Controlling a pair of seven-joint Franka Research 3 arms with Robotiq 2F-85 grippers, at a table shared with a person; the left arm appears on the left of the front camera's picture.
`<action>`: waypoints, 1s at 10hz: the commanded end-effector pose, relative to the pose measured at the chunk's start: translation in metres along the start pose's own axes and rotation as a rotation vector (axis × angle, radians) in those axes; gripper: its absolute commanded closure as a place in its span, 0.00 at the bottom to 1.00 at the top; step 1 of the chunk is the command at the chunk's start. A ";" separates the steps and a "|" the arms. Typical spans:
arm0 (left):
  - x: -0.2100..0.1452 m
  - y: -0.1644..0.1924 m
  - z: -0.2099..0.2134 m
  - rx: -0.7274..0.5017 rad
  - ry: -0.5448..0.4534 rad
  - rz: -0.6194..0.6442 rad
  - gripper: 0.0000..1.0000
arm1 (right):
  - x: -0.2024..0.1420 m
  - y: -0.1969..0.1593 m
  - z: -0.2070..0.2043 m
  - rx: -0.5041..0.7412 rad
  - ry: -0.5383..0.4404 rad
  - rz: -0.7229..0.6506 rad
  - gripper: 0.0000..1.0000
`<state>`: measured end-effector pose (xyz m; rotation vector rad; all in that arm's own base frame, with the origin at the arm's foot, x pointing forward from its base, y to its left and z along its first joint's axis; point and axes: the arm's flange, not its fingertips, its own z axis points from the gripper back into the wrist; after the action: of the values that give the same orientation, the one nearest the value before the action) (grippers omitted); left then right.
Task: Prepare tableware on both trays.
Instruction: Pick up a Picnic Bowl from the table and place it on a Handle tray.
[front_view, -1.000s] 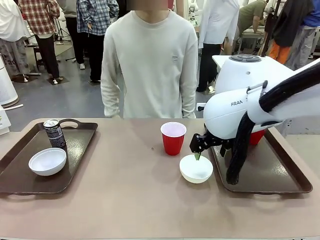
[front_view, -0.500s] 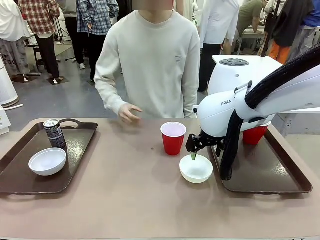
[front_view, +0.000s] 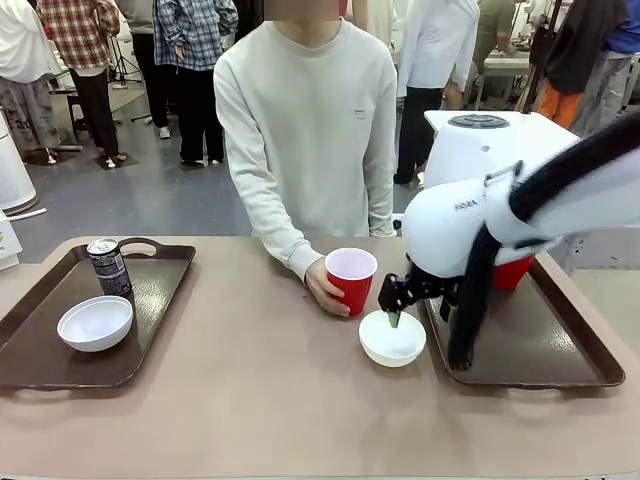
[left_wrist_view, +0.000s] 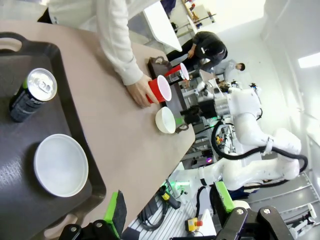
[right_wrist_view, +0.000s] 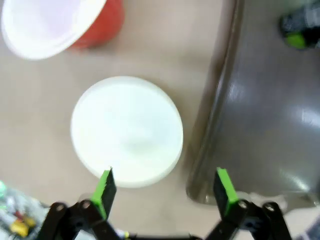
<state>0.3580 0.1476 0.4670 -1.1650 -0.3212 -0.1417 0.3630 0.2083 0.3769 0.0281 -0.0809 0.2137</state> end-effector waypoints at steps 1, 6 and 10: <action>-0.001 -0.001 0.001 -0.020 -0.014 -0.014 0.08 | -0.079 -0.015 0.044 -0.003 -0.038 0.051 0.00; -0.001 -0.001 0.001 -0.020 -0.014 -0.014 0.08 | -0.065 -0.020 0.031 0.035 -0.007 0.034 0.00; -0.001 -0.001 0.001 -0.020 -0.014 -0.014 0.08 | -0.050 -0.016 0.026 0.012 -0.022 0.026 0.00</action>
<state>0.3580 0.1475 0.4671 -1.1648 -0.3212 -0.1421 0.3154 0.1821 0.4093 0.0308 -0.0836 0.2378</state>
